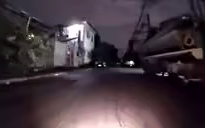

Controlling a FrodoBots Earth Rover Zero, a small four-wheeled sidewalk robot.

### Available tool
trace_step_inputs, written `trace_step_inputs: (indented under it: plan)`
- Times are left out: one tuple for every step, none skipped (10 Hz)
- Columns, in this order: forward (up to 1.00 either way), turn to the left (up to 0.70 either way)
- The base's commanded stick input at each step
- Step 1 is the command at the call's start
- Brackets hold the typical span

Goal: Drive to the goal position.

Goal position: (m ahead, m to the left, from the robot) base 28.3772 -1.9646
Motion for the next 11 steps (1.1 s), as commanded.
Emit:
trace_step_inputs:
  plan:
    - [1.0,-0.27]
    - [1.0,-0.27]
    - [1.0,-0.04]
    - [1.0,0.0]
    - [1.0,-0.17]
    - [1.0,-0.27]
    - [1.0,-0.27]
    - [1.0,-0.27]
    - [1.0,-0.27]
    - [1.0,0.0]
    - [1.0,0.0]
